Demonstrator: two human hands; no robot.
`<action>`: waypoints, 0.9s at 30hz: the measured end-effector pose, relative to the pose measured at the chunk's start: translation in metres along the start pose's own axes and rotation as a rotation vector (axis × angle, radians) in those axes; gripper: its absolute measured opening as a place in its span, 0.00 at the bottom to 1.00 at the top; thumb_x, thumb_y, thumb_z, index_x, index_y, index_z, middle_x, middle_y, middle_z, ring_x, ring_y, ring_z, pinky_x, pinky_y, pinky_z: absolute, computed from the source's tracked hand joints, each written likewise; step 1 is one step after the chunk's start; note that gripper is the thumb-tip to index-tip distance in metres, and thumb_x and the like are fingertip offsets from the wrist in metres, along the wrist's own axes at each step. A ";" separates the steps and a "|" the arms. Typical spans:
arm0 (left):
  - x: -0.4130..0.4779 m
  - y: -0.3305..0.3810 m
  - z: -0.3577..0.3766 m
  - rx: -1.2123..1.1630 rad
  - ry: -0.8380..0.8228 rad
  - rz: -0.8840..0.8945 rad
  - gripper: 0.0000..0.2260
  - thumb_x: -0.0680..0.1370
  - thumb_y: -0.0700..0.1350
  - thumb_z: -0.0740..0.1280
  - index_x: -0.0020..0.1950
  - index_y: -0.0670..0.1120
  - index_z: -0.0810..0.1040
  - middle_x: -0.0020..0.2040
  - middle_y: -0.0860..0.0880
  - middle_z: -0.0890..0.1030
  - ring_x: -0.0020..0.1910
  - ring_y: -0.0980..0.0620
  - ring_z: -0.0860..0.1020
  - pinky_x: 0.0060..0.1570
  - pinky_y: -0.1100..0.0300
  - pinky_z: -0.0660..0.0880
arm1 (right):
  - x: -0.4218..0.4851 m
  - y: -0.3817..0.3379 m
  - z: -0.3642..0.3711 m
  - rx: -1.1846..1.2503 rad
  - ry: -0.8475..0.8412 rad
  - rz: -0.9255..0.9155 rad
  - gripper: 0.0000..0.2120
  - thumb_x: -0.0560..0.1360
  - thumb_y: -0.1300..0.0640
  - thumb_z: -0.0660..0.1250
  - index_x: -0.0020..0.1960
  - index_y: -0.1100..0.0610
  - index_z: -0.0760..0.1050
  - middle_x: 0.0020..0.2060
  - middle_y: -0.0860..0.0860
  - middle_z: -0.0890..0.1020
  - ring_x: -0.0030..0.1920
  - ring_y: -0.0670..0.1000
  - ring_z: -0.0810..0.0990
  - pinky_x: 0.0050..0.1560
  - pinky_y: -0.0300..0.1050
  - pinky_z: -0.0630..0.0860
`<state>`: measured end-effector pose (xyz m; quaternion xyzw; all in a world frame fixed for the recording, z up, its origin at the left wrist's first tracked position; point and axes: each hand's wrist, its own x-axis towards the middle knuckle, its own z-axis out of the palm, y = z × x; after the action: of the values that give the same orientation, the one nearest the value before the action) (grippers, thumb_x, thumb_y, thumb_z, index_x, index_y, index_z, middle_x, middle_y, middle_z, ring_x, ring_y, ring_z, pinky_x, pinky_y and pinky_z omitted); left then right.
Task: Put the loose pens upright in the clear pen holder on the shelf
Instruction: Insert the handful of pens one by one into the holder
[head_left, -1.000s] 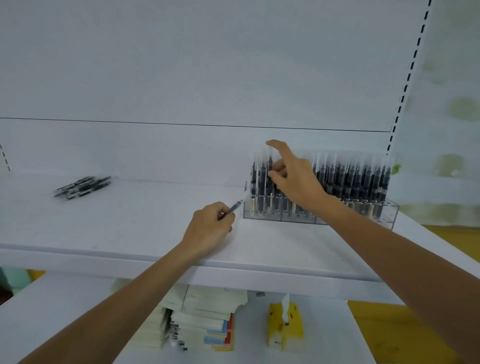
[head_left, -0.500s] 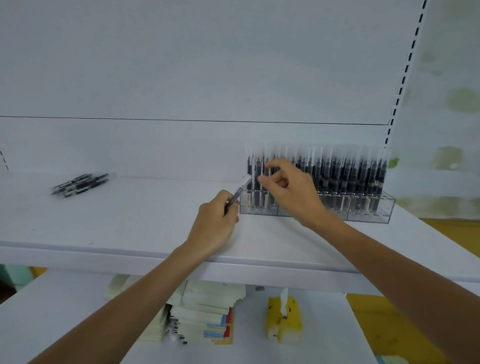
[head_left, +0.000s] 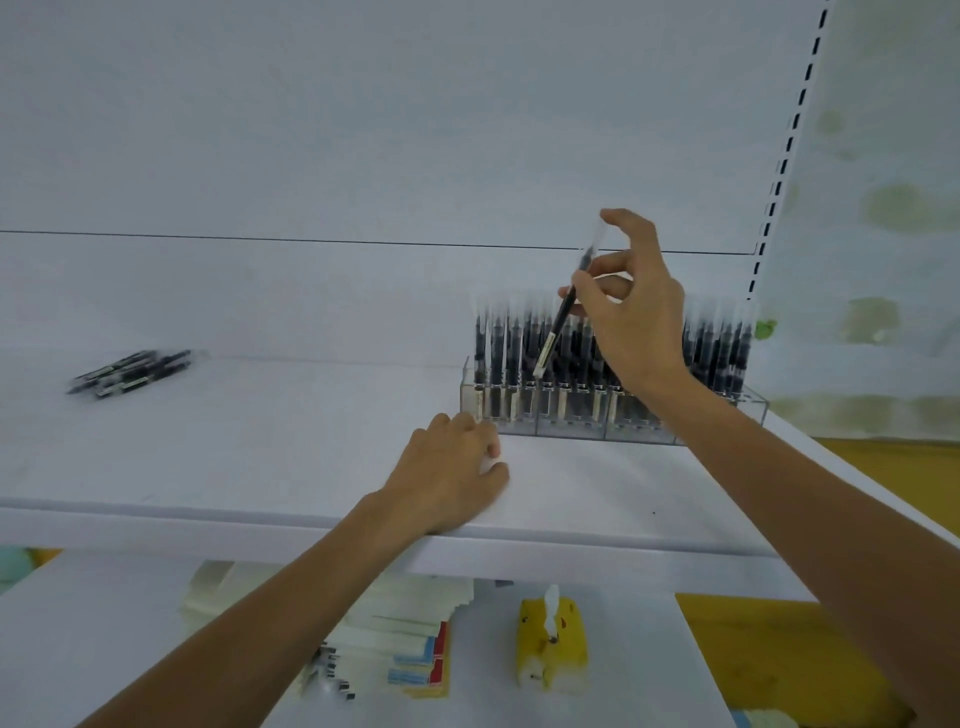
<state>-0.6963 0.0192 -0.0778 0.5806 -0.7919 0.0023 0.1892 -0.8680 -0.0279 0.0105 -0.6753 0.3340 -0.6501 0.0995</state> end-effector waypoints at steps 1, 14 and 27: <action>0.000 0.000 0.000 -0.010 0.003 -0.002 0.11 0.79 0.51 0.58 0.57 0.49 0.72 0.58 0.50 0.73 0.56 0.50 0.69 0.58 0.55 0.67 | 0.001 0.004 0.001 -0.038 -0.010 -0.018 0.22 0.76 0.65 0.64 0.67 0.51 0.65 0.41 0.52 0.77 0.43 0.53 0.83 0.44 0.50 0.82; 0.000 -0.002 0.000 -0.058 0.046 0.007 0.12 0.79 0.49 0.58 0.59 0.47 0.74 0.58 0.49 0.75 0.56 0.50 0.70 0.58 0.56 0.69 | -0.015 0.033 0.025 -0.308 -0.239 -0.096 0.22 0.77 0.65 0.64 0.69 0.56 0.64 0.40 0.55 0.77 0.40 0.54 0.79 0.42 0.40 0.75; -0.002 0.000 0.002 -0.022 0.058 0.002 0.12 0.79 0.49 0.58 0.60 0.47 0.74 0.59 0.47 0.74 0.57 0.48 0.70 0.59 0.54 0.68 | -0.011 0.022 0.029 -0.454 -0.368 0.050 0.22 0.76 0.68 0.62 0.67 0.58 0.60 0.37 0.65 0.78 0.35 0.64 0.78 0.38 0.62 0.78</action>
<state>-0.6963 0.0204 -0.0802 0.5771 -0.7868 0.0105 0.2186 -0.8475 -0.0473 -0.0147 -0.7784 0.4638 -0.4227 0.0206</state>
